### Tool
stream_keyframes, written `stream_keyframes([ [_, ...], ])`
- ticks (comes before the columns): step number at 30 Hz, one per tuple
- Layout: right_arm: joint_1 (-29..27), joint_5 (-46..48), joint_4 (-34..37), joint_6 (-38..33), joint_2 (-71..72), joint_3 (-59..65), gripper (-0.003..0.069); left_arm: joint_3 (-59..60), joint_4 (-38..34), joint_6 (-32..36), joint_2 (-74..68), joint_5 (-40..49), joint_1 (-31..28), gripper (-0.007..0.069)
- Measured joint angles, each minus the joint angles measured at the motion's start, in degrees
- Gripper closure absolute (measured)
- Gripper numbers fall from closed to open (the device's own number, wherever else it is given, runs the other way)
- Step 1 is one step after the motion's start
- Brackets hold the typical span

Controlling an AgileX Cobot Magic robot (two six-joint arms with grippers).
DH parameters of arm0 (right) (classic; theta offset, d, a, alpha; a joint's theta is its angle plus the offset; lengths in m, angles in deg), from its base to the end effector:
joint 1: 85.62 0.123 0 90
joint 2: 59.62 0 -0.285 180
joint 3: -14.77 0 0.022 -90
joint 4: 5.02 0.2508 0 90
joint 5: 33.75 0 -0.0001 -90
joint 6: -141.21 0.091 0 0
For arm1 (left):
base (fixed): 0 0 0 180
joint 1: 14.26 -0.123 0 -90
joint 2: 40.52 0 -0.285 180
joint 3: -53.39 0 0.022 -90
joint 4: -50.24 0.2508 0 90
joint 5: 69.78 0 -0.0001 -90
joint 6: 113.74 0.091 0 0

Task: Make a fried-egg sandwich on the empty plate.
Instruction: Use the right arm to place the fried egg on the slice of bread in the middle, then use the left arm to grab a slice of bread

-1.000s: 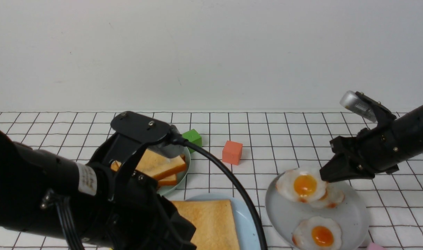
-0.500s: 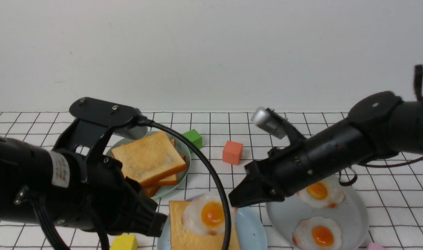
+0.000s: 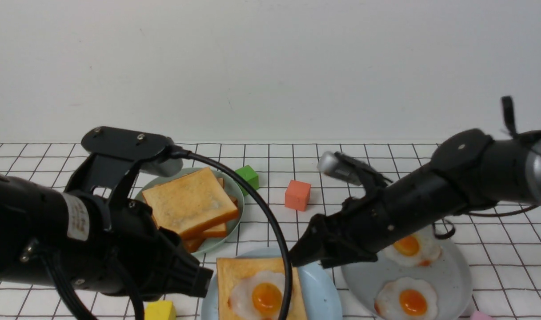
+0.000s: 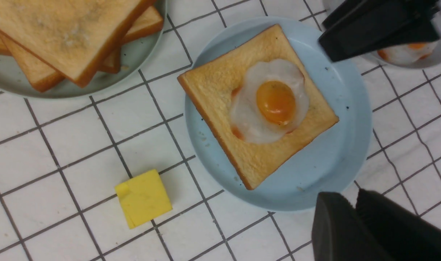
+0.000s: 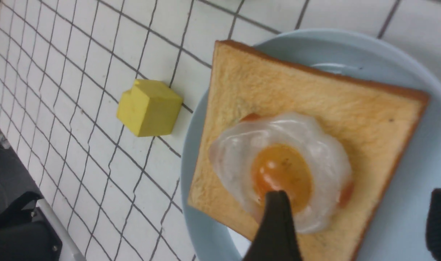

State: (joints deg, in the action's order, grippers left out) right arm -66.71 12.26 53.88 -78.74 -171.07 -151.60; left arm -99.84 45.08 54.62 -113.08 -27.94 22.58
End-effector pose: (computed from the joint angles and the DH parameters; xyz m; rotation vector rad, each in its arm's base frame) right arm 0.3170 0.1679 0.1981 -0.4460 2.6352 1.0439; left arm 0.1749 -0.1379 0.3052 0.4928 2.4698 -0.4605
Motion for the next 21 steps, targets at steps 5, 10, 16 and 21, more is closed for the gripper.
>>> stream_keyframes([
  [5,-3.50,5.35,-12.89,9.08,8.17,-2.69,-0.0017,0.00,2.60,-4.42,-3.98,-1.65,0.00,0.0475],
  [10,-2.78,10.86,-35.26,28.35,22.92,-3.08,0.0043,-0.08,4.76,-9.35,-10.66,-5.47,-1.16,0.0466],
  [16,1.94,8.65,-42.74,34.30,37.11,3.45,0.0174,-2.91,-1.74,-6.58,-13.92,-4.05,-11.33,0.0463],
  [21,7.30,0.51,-39.88,33.02,48.48,12.28,0.0251,-6.88,-16.09,-0.58,-17.45,-2.93,-26.43,0.0414],
])
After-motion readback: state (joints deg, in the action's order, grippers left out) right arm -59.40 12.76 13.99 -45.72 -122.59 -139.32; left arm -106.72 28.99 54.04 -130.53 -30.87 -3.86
